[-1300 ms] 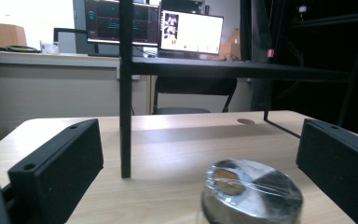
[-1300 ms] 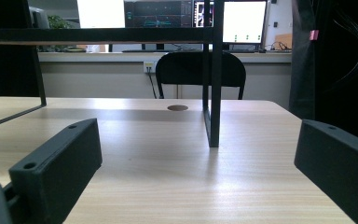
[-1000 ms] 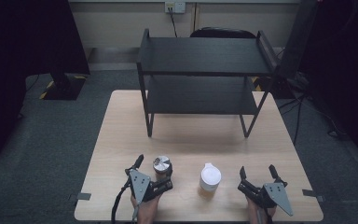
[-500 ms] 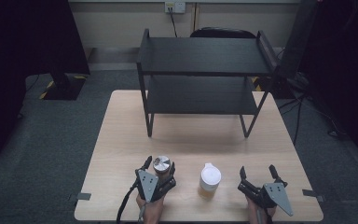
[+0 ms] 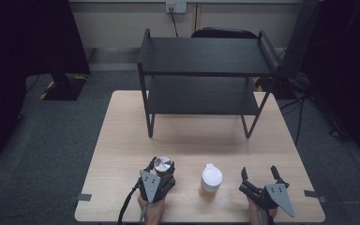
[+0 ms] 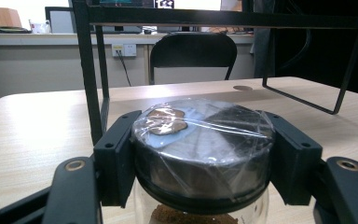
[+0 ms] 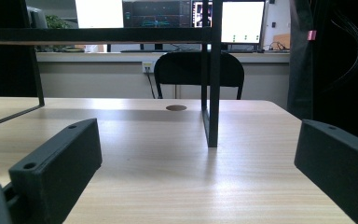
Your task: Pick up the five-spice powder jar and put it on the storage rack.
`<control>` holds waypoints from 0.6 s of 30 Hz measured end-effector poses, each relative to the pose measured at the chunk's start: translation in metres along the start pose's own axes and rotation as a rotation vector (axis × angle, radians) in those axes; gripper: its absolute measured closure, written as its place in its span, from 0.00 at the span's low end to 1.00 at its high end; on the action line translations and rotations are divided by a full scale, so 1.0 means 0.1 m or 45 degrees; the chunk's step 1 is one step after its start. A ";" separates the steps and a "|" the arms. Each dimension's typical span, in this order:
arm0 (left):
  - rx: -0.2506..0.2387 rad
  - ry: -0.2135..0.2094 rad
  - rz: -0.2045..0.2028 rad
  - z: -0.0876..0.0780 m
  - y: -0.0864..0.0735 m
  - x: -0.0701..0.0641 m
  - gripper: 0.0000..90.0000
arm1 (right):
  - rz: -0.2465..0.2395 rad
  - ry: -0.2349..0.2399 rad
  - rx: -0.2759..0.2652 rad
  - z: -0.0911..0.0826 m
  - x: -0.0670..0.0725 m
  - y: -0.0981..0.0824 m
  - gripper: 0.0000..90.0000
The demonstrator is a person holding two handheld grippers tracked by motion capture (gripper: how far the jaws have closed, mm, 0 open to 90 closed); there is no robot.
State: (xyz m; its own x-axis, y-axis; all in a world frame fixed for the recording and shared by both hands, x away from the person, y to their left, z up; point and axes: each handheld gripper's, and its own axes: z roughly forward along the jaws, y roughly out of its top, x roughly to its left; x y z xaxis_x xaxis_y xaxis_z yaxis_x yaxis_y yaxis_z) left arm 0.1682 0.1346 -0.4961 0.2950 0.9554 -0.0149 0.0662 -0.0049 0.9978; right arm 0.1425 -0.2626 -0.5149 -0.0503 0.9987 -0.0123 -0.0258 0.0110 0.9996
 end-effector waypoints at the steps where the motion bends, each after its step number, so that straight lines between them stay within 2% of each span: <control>1: 0.004 0.002 0.001 0.00 0.01 0.00 0.39 | 0.000 0.000 0.000 0.00 0.00 0.00 0.00; 7: -0.006 -0.002 -0.004 0.00 -0.01 0.00 0.39 | 0.000 0.001 0.000 0.00 0.00 0.00 0.00; 18: 0.004 -0.043 -0.002 0.00 0.05 0.09 0.39 | -0.001 0.006 0.000 0.00 -0.01 0.00 0.00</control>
State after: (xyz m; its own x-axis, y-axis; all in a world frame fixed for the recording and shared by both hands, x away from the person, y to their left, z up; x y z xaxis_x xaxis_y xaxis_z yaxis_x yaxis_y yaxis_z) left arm 0.1707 0.1430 -0.4912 0.3265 0.9450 -0.0189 0.0698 -0.0042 0.9976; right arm 0.1423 -0.2633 -0.5149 -0.0553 0.9984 -0.0131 -0.0261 0.0117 0.9996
